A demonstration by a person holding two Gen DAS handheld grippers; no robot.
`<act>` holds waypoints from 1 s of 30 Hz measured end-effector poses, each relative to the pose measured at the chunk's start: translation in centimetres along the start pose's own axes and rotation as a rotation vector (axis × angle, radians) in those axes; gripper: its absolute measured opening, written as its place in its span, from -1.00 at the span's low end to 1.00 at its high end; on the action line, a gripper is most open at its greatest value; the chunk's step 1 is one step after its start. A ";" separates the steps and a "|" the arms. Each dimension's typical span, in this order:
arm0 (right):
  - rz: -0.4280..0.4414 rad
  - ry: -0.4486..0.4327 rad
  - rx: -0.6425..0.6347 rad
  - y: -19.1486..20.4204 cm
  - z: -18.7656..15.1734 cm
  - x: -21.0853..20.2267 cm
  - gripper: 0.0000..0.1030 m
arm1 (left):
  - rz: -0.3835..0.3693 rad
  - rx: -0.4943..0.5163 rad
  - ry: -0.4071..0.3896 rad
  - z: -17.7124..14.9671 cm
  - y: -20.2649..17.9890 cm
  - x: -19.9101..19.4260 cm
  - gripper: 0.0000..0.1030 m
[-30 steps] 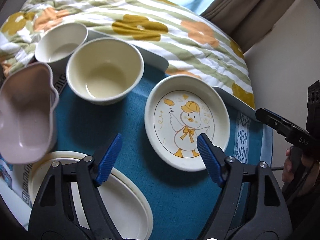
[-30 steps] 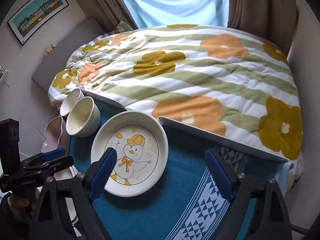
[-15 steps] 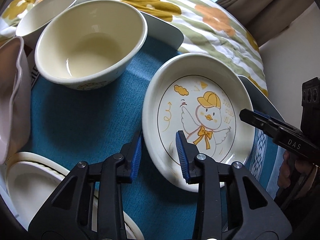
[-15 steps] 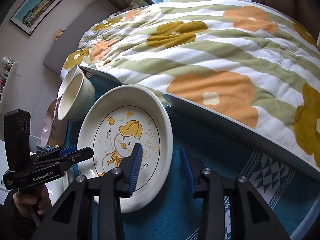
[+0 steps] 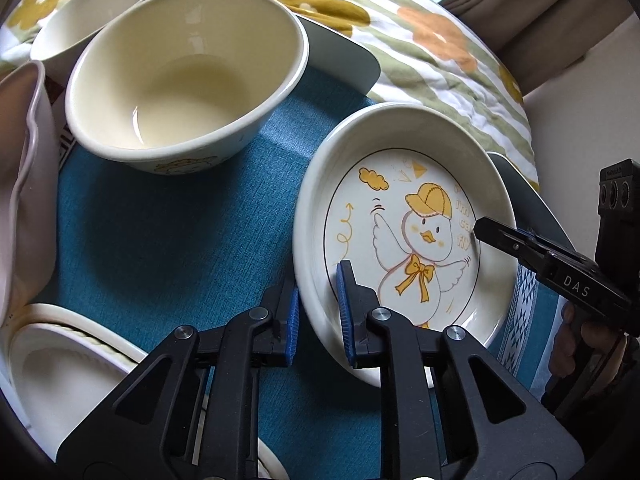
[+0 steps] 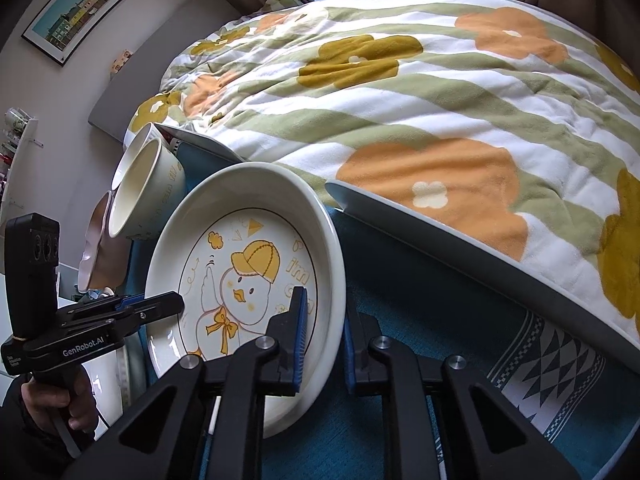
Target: Organize plates and bowls
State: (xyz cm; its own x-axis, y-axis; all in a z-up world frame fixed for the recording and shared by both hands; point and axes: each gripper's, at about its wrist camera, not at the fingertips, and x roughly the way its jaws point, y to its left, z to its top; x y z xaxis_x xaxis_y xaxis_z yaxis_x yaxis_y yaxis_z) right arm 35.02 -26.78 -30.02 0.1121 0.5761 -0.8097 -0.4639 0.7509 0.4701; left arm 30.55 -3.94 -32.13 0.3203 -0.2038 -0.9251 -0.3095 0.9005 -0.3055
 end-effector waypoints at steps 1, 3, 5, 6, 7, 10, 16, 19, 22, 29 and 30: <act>0.005 -0.002 0.003 -0.1 0.0 0.0 -0.72 | 0.004 0.003 0.002 0.0 0.0 0.0 -0.71; 0.016 -0.005 0.010 -0.2 0.0 -0.1 -0.72 | 0.009 0.006 0.009 0.0 0.0 -0.1 -0.71; 0.015 -0.006 0.008 -0.1 -0.1 -0.3 -0.72 | 0.015 0.020 0.006 -0.1 -0.2 -0.3 -0.71; 0.014 -0.008 0.006 -0.1 -0.2 -0.4 -0.72 | 0.017 0.026 0.002 -0.1 -0.4 -0.4 -0.71; 0.013 -0.011 0.003 0.0 -0.3 -0.5 -0.72 | 0.018 0.031 -0.002 -0.1 -0.5 -0.6 -0.71; 0.015 -0.023 0.003 0.1 -0.5 -1.1 -0.72 | 0.019 0.047 -0.022 0.0 -1.0 -1.5 -0.71; 0.003 -0.072 -0.008 1.4 -0.7 -3.4 -0.72 | 0.014 0.103 -0.072 -0.1 -1.6 -4.7 -0.71; -0.011 -0.101 -0.011 2.7 -1.1 -5.2 -0.72 | -0.003 0.129 -0.100 -0.3 -1.6 -6.8 -0.71; -0.029 -0.131 -0.004 4.4 -1.7 -6.8 -0.72 | -0.030 0.154 -0.126 -0.6 -1.0 -9.2 -0.71; -0.090 -0.214 0.049 10.0 -4.4 -9.7 -0.72 | -0.083 0.258 -0.151 -1.7 1.5 -13.9 -0.71; -0.101 -0.223 0.062 10.9 -4.9 -9.9 -0.72 | -0.093 0.277 -0.149 -1.9 2.1 -14.5 -0.71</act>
State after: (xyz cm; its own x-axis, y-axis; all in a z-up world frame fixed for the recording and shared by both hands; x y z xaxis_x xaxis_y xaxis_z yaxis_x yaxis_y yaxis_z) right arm 24.60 -25.92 -18.58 0.3495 0.5491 -0.7591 -0.3864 0.8226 0.4171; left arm 23.52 0.21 -19.75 0.4700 -0.2499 -0.8466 -0.0242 0.9551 -0.2953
